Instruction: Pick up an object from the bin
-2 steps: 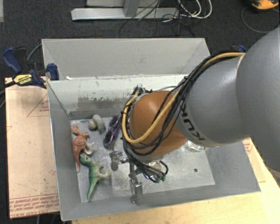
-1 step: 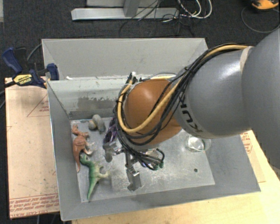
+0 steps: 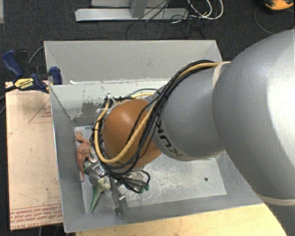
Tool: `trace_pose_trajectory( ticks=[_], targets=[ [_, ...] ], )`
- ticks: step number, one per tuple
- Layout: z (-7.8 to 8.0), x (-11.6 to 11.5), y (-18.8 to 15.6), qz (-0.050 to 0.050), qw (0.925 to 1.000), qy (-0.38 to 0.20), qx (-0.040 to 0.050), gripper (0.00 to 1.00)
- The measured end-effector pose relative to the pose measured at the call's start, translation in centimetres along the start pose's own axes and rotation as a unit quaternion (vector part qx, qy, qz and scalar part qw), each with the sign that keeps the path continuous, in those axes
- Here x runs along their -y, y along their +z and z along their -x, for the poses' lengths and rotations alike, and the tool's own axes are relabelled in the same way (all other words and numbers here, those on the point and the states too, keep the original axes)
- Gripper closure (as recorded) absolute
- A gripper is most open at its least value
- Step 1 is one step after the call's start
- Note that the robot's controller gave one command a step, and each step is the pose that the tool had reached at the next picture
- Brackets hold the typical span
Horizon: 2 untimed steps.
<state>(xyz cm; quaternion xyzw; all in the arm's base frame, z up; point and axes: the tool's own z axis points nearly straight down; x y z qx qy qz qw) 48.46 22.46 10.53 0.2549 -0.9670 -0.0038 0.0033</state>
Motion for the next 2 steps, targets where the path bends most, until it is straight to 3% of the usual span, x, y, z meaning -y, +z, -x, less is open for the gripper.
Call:
trace_pose_trajectory(
  ticks=[1,2],
  targets=[
    [3.2,-0.3,-2.4,-0.004,0.9980,-0.062,0.0088,0.00],
    [5.4,1.6,3.5,0.001,0.9732,-0.230,0.0007,1.00]
  ],
)
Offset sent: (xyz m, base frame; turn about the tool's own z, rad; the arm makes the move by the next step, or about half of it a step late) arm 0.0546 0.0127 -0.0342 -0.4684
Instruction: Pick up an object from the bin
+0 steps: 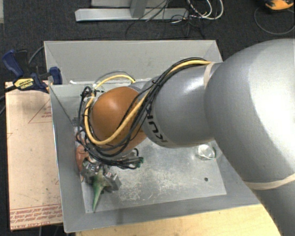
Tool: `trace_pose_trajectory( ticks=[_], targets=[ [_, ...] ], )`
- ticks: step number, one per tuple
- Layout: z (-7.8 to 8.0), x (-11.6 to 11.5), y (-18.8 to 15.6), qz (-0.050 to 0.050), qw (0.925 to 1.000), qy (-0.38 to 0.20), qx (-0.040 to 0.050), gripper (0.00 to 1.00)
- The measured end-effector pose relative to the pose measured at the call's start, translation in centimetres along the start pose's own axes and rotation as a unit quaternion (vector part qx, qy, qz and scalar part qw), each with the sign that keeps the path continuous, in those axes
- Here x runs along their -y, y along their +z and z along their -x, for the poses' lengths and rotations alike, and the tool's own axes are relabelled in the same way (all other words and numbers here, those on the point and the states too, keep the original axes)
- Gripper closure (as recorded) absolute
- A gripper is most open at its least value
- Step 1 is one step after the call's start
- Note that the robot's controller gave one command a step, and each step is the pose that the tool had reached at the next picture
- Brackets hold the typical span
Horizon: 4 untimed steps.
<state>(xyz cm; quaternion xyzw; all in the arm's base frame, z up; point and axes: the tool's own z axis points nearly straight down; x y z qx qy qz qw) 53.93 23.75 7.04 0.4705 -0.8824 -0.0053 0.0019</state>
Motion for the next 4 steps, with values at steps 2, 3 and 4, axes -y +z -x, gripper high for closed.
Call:
trace_pose_trajectory(
  ticks=[2,3,4],
  targets=[
    [-0.7,-0.7,0.0,-0.001,1.0000,-0.009,0.0030,1.00],
    [-1.2,-0.6,0.0,-0.001,0.9997,-0.024,0.0028,1.00],
    [-1.3,-0.6,0.0,-0.001,0.9997,-0.024,0.0031,1.00]
  ],
)
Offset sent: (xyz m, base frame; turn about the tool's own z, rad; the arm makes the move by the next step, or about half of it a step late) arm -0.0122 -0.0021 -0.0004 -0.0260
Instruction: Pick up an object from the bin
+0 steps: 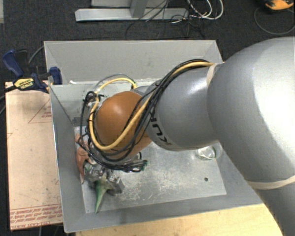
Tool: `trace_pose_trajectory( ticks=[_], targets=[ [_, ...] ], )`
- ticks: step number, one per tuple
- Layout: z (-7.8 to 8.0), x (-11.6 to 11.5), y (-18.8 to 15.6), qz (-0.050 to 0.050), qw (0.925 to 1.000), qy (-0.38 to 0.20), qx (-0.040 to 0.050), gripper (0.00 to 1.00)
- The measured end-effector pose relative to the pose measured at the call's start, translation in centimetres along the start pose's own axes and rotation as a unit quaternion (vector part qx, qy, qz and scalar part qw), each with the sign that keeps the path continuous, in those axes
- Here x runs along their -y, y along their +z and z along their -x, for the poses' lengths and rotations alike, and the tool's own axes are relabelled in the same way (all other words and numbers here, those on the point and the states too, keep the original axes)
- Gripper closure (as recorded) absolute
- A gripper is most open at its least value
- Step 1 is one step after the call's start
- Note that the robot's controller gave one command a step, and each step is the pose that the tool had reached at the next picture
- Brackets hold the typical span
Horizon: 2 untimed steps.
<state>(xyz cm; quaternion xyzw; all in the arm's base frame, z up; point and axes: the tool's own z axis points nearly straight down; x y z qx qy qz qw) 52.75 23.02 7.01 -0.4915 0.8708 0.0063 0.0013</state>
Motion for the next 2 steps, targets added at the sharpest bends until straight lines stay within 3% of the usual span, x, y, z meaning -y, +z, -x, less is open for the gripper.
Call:
trace_pose_trajectory(
  ticks=[1,2],
  targets=[
    [2.02,1.76,0.08,0.000,0.9925,-0.122,-0.0001,1.00],
    [2.02,1.75,0.08,0.001,0.9925,-0.122,-0.0001,1.00]
  ],
)
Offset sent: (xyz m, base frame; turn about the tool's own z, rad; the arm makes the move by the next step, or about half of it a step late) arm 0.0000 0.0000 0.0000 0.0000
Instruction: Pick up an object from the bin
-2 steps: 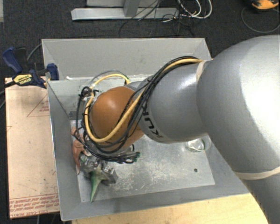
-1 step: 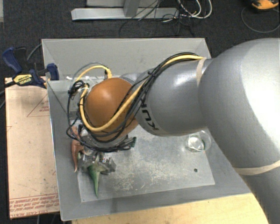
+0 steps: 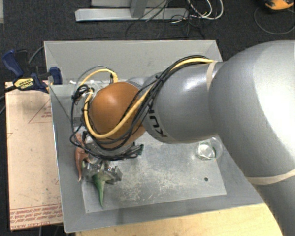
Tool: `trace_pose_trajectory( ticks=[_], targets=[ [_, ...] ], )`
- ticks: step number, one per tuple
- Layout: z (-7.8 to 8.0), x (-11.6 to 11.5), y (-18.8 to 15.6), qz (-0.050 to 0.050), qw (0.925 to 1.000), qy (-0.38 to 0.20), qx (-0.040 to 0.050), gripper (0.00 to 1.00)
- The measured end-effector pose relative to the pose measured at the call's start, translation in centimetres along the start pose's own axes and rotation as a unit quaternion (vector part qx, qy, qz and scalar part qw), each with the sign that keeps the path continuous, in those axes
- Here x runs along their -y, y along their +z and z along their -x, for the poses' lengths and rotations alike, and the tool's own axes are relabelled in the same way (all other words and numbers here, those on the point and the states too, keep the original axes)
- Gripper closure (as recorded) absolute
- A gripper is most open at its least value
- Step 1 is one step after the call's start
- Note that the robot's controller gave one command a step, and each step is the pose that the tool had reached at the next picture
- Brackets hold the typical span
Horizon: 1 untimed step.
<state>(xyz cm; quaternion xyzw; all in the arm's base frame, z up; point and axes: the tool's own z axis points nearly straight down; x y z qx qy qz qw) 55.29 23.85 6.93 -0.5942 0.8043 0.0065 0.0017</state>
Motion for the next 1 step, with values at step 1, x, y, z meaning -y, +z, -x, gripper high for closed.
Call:
trace_pose_trajectory(
  ticks=[1],
  targets=[
    [-0.42,-0.64,-0.01,0.000,0.9999,-0.012,0.0008,1.00]
  ],
)
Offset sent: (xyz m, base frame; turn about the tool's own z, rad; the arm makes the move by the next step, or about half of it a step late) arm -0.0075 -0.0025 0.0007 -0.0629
